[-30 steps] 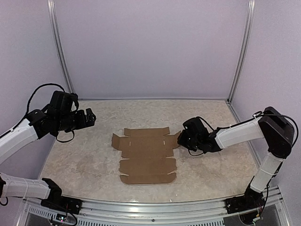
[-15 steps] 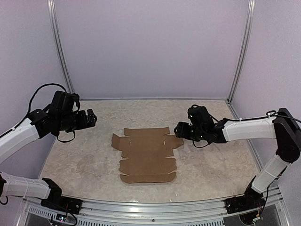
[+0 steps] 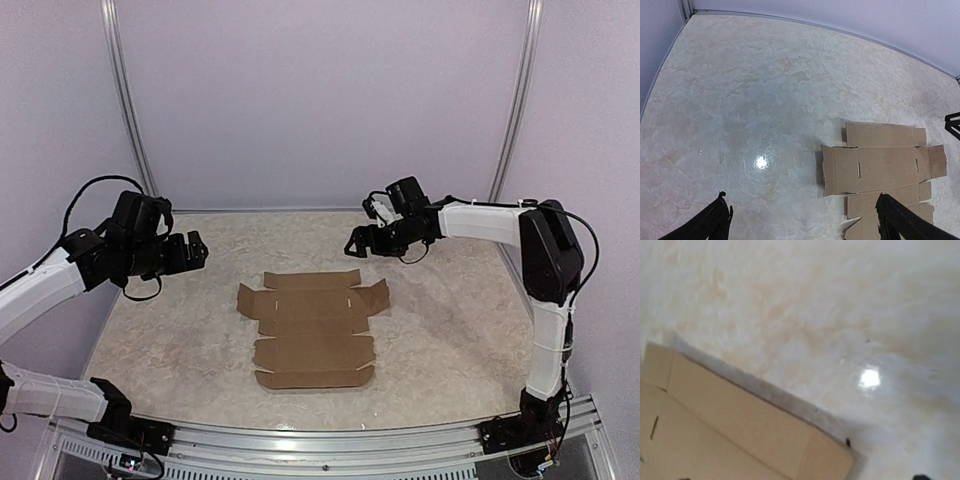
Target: Fold the paper box
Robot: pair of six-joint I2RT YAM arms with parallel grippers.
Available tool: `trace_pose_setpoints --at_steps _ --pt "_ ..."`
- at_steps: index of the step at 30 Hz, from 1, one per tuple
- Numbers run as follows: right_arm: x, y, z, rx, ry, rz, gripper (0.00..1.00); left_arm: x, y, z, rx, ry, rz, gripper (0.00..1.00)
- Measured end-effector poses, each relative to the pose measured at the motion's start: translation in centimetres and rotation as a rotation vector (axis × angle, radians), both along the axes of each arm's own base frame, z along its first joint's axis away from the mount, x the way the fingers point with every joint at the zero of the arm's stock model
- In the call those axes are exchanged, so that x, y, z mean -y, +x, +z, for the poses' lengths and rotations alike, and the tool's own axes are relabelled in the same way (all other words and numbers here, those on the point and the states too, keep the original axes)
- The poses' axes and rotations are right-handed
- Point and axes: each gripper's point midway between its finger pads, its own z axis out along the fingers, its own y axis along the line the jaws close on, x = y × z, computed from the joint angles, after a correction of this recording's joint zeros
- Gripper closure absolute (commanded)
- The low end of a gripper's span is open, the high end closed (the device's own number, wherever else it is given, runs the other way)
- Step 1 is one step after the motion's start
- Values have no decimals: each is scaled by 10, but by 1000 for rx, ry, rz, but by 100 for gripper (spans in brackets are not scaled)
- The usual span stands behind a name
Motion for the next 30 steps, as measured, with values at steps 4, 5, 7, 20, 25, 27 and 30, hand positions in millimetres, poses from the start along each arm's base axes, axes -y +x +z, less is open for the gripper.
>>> trace_pose_setpoints --at_steps 4,5,7,20,25,27,30 --pt "-11 10 -28 -102 18 86 6 -1 -2 -1 -6 10 4 1" --pt "-13 11 -33 -122 24 104 7 -2 -2 -2 -10 12 6 1" --pt "-18 13 -43 -160 34 135 10 -3 -4 -3 -19 18 11 1" --pt "-39 12 -77 -305 105 231 40 -7 -6 -6 -30 31 32 1" --pt "-40 7 -78 -325 115 245 59 -7 -6 -4 -28 29 34 1" --pt "-39 5 -80 -332 117 244 64 -6 -5 -2 -23 25 34 1" --pt "-38 0 -89 -355 120 245 71 -6 -5 0 -20 24 34 1"
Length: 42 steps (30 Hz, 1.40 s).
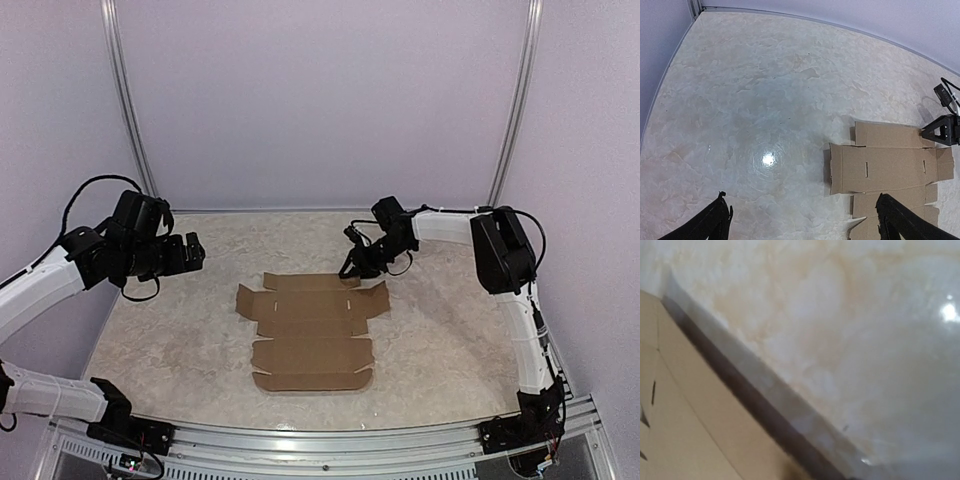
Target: Fold the paper box
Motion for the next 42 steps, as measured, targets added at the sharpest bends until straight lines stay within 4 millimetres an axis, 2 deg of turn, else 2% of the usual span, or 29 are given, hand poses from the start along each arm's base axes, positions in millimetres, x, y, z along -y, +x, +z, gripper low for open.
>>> trace_pose_setpoints --at_steps 10,17,23,30,34,37,42 --pt "9 -11 -7 -5 -14 -13 100 2 0 -2 -6 3 -6 1" --pt "20 -21 4 11 -29 -60 100 4 0 -1 -4 2 -11 1" --pt "46 -48 13 29 -51 -158 100 6 1 4 8 -5 -15 1" --pt "95 -91 7 20 -107 -402 100 13 5 -2 -7 2 -37 1" --pt "120 -105 7 44 -130 -570 100 21 9 -6 -20 2 -60 1" --pt "130 -113 7 67 -131 -674 100 28 12 -5 -15 -3 -77 1" --pt "133 -122 5 93 -147 -782 100 32 16 -4 -12 -7 -93 1"
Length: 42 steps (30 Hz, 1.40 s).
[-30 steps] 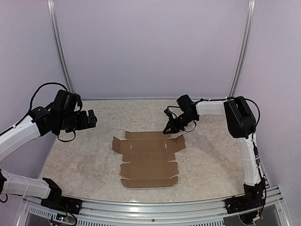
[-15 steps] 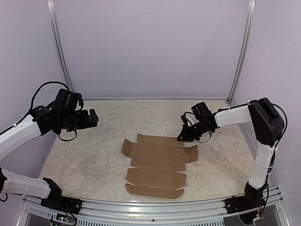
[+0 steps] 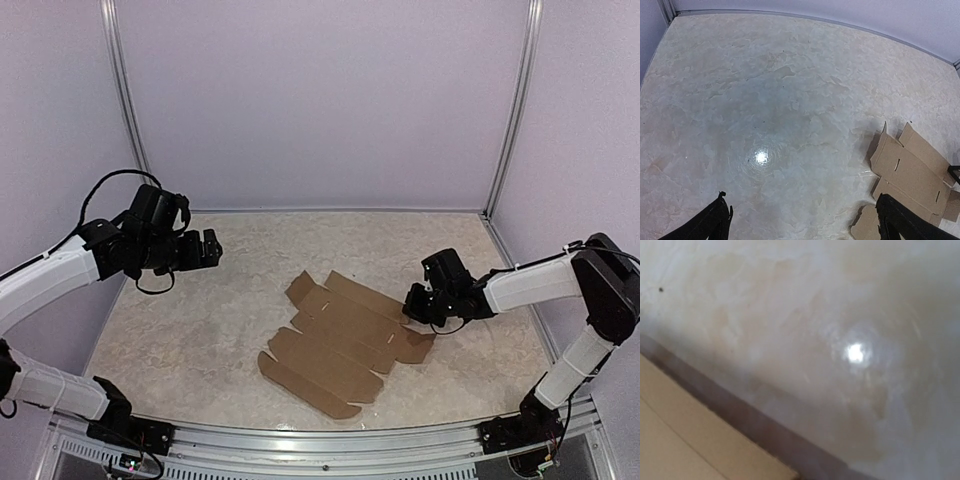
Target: Fold the paper box
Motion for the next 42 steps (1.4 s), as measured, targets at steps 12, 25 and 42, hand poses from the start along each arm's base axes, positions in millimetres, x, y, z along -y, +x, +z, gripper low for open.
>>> trace_pose_setpoints --at_steps 12,25,42 --pt "-14 -5 10 47 -48 -44 51 0 0 -2 -1 15 -12 1" --pt "-6 44 51 131 -130 190 40 1 1 -4 -3 43 -33 1" --pt "-51 46 11 -53 51 720 43 -2 -1 2 12 40 -31 1"
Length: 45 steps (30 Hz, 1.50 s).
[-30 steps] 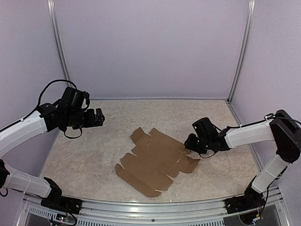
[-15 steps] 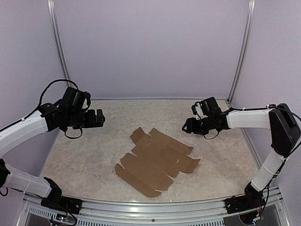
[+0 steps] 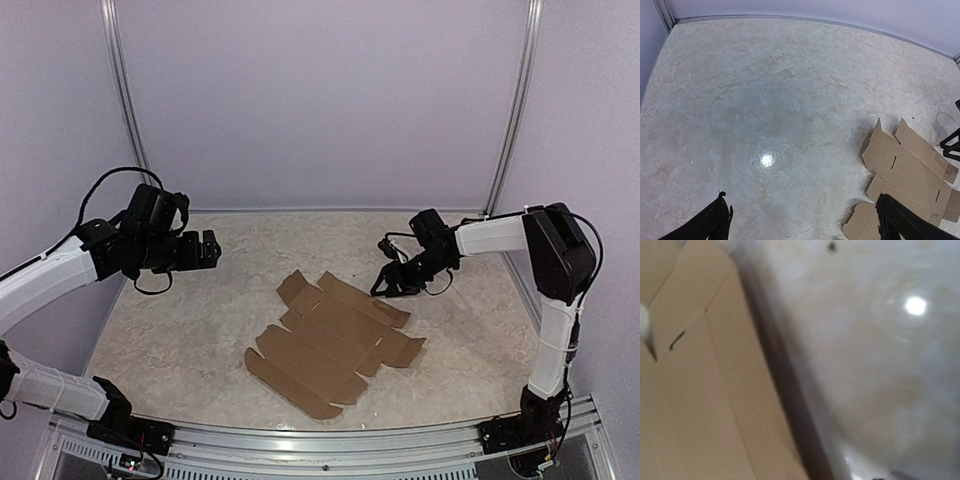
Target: Fold the paper box
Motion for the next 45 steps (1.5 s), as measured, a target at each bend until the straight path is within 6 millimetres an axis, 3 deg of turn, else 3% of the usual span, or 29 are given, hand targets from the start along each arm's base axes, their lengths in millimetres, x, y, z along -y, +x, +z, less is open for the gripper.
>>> trace_pose_setpoints --at_steps 11,23,29,45 --pt "-10 -17 -14 -98 63 127 51 -1 -2 3 6 -4 1 1" --pt "-12 -34 -19 -154 111 161 74 -1 -2 3 5 -4 0 1" --pt "-14 -36 -17 -163 129 166 81 -1 -2 3 5 -4 0 1" --pt "-22 -44 -14 -175 143 195 76 -1 -2 3 5 -4 0 1"
